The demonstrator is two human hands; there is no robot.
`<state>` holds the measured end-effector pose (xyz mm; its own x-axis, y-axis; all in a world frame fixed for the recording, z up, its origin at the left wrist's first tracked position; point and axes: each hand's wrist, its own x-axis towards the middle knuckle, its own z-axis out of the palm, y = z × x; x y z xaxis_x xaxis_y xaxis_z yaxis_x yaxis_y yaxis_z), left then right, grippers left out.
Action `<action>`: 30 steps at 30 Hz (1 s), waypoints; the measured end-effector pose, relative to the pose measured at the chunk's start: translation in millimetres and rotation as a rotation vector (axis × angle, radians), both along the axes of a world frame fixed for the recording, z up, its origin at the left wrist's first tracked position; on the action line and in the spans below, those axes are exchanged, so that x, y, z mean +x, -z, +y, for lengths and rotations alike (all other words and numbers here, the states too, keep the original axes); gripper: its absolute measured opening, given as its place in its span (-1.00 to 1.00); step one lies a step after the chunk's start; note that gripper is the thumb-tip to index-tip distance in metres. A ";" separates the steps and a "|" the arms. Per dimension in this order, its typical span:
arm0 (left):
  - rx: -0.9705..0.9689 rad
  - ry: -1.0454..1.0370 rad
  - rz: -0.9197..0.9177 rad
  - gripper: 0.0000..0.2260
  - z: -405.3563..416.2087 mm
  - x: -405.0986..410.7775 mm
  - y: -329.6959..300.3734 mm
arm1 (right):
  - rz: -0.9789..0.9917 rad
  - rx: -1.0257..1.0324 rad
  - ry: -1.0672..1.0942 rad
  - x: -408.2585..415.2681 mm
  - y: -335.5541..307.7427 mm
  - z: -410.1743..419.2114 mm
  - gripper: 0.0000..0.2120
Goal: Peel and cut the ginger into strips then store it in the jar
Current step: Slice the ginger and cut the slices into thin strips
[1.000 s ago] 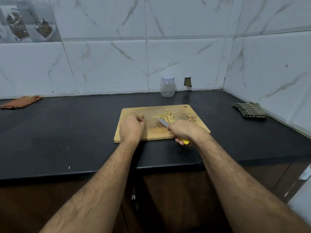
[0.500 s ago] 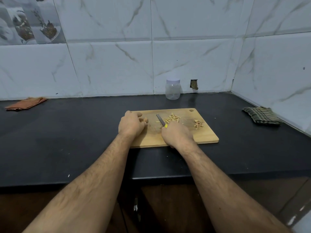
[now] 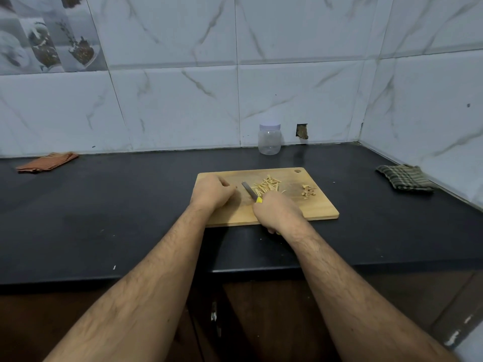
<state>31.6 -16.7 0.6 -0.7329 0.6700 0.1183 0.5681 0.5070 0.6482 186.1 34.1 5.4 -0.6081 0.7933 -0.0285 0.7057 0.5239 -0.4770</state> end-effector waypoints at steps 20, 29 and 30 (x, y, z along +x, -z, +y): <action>0.273 0.055 -0.722 -0.97 -13.3 15.1 5.8 | 0.011 -0.002 -0.009 12.2 2.5 -23.3 -0.81; 0.276 0.095 -0.617 -0.93 -13.2 19.5 11.6 | 0.012 0.108 -0.029 6.8 -8.0 -38.0 -0.86; 0.281 0.105 -0.612 -0.95 -14.0 20.7 11.1 | 0.009 0.107 -0.028 6.7 -9.4 -39.7 -0.87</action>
